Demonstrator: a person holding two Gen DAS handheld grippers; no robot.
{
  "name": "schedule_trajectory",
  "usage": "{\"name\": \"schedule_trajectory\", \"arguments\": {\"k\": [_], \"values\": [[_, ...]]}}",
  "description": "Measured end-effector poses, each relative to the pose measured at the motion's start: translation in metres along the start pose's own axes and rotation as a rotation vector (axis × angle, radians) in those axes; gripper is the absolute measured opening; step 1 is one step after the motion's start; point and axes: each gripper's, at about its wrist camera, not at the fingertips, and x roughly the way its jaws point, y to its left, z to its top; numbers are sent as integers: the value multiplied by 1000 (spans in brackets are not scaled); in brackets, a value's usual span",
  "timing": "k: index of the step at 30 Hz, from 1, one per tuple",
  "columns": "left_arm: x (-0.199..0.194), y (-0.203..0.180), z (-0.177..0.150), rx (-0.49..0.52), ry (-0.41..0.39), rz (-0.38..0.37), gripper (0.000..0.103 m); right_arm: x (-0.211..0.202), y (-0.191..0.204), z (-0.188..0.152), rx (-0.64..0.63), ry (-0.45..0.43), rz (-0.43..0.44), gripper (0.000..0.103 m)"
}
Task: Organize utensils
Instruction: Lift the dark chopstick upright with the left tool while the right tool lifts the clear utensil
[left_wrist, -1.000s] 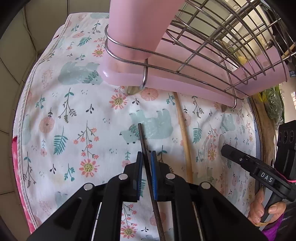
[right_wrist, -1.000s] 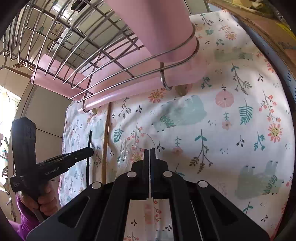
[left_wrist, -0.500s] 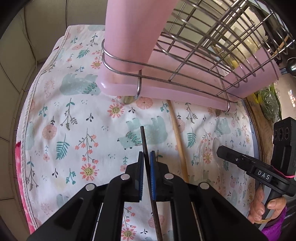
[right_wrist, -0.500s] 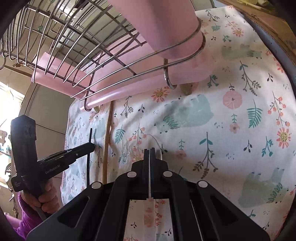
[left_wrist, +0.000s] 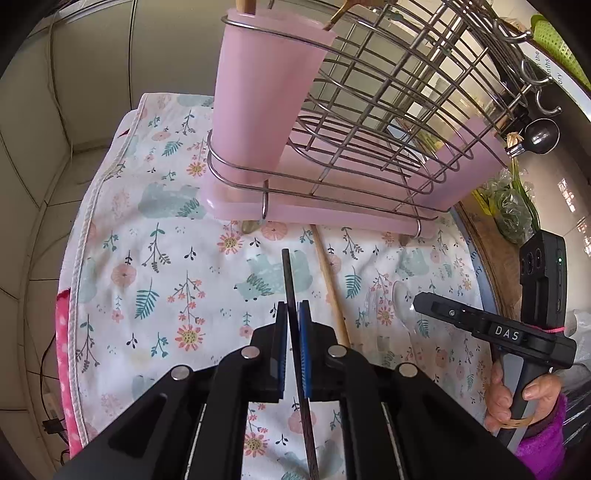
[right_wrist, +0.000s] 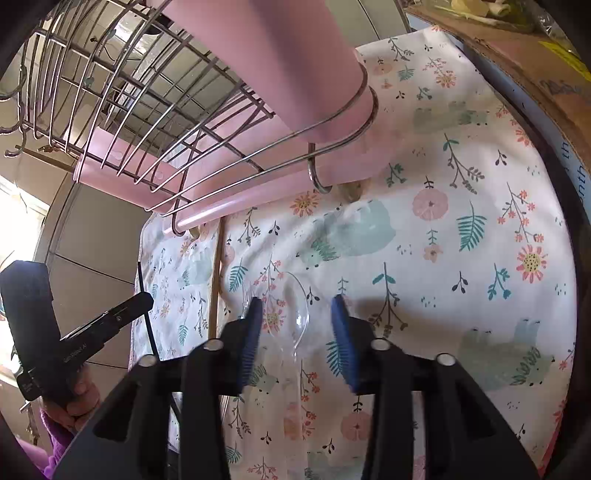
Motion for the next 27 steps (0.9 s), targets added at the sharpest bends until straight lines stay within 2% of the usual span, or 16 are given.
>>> {"name": "schedule_trajectory", "arguments": {"k": [6, 8, 10, 13, 16, 21, 27], "values": [[-1, 1, 0, -1, -4, 1, 6, 11, 6, 0, -26, 6, -15, 44], [0, 1, 0, -4, -4, 0, 6, 12, 6, 1, -35, 3, -35, 33], [1, 2, 1, -6, -4, -1, 6, 17, 7, 3, -41, 12, -56, 12], [-1, 1, 1, -4, -12, -3, 6, 22, 6, 2, -43, 41, -37, 4], [-7, 1, 2, 3, -32, -7, 5, 23, 12, -2, -64, 24, -36, 3], [-33, 1, 4, 17, -137, -9, 4, -3, 23, -7, -94, -82, -4, 3], [-84, -4, 13, 29, -330, -8, 4, -67, 54, -11, -211, -336, 4, 3]]}}
